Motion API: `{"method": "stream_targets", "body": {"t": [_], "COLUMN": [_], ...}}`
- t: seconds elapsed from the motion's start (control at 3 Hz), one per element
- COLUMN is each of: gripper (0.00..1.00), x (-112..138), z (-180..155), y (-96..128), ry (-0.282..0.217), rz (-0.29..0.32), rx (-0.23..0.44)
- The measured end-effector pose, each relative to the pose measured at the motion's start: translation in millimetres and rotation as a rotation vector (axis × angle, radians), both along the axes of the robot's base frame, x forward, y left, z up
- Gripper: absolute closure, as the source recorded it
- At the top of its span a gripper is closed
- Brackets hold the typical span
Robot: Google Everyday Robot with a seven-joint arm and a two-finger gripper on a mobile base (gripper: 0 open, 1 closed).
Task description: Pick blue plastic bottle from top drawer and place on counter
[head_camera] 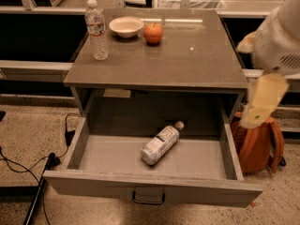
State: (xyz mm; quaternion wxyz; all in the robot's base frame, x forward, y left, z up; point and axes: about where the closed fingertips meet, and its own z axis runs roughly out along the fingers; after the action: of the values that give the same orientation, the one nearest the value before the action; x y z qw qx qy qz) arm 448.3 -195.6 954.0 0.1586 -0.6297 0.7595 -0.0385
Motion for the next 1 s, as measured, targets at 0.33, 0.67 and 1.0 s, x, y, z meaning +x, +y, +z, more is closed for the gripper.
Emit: {"method": "stream_targets", "body": {"t": [0.33,0.67,1.0], "gripper": [0.00,0.00,0.00], "x": [6,12,14], "z": [-57,-118,-120], "y": [51,54,60], "ry": [-0.033,-0.024,-0.025], "rz": [0.214,0.242,0.232], "rx": [-0.059,0.001,0.040]}}
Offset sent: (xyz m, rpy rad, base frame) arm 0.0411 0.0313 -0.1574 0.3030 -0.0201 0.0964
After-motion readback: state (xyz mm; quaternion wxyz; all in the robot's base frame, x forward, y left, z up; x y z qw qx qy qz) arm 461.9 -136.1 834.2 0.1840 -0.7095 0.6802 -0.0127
